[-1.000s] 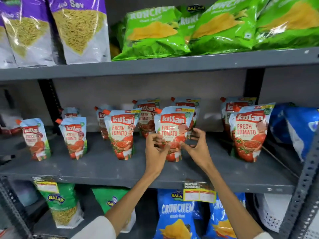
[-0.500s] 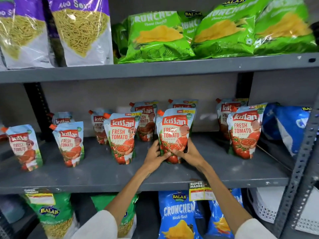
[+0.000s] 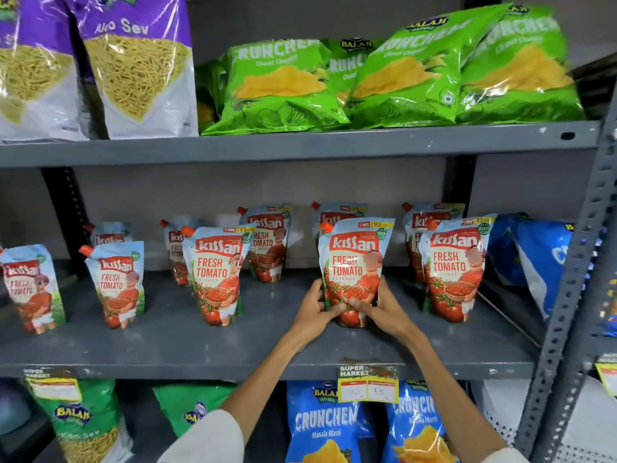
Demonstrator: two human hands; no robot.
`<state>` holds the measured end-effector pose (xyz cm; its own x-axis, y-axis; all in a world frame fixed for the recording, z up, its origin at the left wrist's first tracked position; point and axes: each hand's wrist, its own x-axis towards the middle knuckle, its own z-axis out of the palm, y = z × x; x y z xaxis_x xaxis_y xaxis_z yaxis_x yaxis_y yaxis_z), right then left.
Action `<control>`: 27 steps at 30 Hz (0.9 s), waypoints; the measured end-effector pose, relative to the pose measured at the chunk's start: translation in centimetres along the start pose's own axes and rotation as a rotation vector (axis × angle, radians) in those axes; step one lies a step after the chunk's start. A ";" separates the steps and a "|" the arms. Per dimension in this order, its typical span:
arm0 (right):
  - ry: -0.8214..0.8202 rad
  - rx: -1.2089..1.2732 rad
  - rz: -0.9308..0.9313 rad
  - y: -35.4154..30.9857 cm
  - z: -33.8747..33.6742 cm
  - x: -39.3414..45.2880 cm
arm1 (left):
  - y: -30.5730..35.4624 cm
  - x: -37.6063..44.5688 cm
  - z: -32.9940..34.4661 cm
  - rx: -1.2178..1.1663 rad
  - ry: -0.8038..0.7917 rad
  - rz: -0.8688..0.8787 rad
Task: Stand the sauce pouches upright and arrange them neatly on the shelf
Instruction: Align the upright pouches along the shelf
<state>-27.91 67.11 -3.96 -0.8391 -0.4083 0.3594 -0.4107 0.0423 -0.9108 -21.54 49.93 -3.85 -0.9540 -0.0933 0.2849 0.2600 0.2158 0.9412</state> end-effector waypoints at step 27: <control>0.083 -0.003 -0.216 -5.7 15.8 0.8 | 1.0 -6.5 -14.1 0.024 0.474 0.181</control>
<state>-20.59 52.12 -1.74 -0.7579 -0.3316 0.5618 -0.5850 -0.0356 -0.8103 -12.99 37.04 -2.15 -0.7200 -0.4818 0.4994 0.4059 0.2914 0.8662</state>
